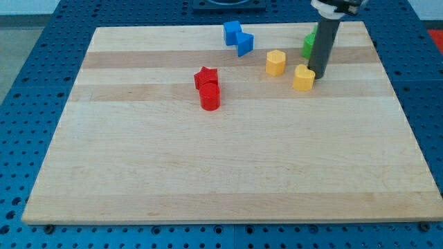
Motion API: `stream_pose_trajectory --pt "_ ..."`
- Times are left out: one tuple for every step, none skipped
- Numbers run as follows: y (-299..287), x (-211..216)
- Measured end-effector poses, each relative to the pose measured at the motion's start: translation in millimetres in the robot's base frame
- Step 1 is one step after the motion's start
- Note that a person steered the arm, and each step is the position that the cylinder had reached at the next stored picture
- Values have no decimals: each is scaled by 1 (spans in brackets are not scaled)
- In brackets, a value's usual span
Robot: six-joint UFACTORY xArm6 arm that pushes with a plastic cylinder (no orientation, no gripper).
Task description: Nudge the green circle up a bit
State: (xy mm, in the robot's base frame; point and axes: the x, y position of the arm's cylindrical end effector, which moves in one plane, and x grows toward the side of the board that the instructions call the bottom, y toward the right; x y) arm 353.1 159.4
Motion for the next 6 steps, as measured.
stream_pose_trajectory --pt "-24 22" --pt "-21 19" --pt "5 -27" --pt "-12 -67" --pt "-46 -93" --pt "-50 -69"
